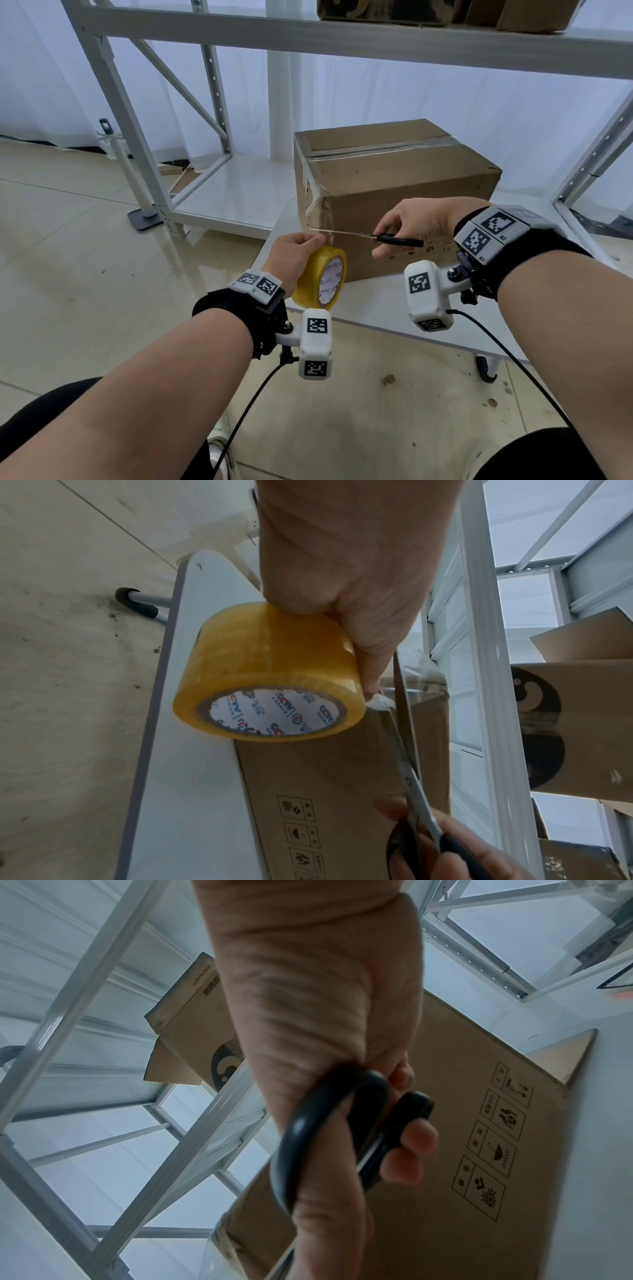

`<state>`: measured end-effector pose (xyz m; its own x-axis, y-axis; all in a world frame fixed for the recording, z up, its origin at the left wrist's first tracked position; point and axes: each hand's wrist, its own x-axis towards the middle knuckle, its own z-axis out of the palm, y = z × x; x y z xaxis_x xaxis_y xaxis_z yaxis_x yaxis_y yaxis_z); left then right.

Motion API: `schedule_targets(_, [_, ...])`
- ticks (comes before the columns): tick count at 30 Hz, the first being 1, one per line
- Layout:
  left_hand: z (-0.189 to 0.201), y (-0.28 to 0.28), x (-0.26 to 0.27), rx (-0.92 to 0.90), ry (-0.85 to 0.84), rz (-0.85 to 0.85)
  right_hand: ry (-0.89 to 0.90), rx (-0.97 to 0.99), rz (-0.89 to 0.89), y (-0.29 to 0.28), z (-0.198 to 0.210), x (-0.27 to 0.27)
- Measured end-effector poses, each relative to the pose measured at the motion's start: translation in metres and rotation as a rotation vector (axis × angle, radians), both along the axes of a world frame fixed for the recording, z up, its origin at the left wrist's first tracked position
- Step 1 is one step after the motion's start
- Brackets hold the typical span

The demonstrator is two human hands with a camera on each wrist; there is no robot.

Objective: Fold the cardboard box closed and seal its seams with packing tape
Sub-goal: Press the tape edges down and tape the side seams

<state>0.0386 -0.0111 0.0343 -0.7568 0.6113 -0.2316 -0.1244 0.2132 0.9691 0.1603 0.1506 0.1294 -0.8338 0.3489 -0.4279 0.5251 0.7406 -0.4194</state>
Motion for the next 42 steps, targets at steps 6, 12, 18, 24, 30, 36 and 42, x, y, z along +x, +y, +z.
schedule_targets(6, [0.001, 0.001, 0.001, -0.031, 0.027, -0.027, 0.005, 0.000, 0.012, -0.002, 0.001, 0.000])
schedule_targets(12, [0.004, 0.000, 0.000, -0.049, 0.027, -0.035, -0.006, 0.006, 0.016, -0.003, 0.004, -0.005])
schedule_targets(18, [0.005, 0.001, 0.000, -0.069, 0.025, -0.055, -0.013, 0.041, -0.006, -0.001, 0.004, -0.008])
schedule_targets(24, [-0.005, -0.003, -0.001, -0.152, 0.053, -0.087, -0.021, 0.072, 0.029, -0.004, 0.003, -0.007])
schedule_targets(30, [-0.015, -0.005, 0.007, -0.230, 0.184, -0.211, -0.175, 0.146, 0.071, 0.000, -0.021, 0.014])
schedule_targets(36, [-0.015, 0.019, 0.039, -0.335, 0.422, -0.494, -0.076, 0.026, -0.147, 0.031, -0.063, 0.083])
schedule_targets(42, [-0.013, 0.092, 0.099, -0.306, 0.734, -0.882, -0.160, 0.114, -0.549, 0.076, -0.094, 0.169])
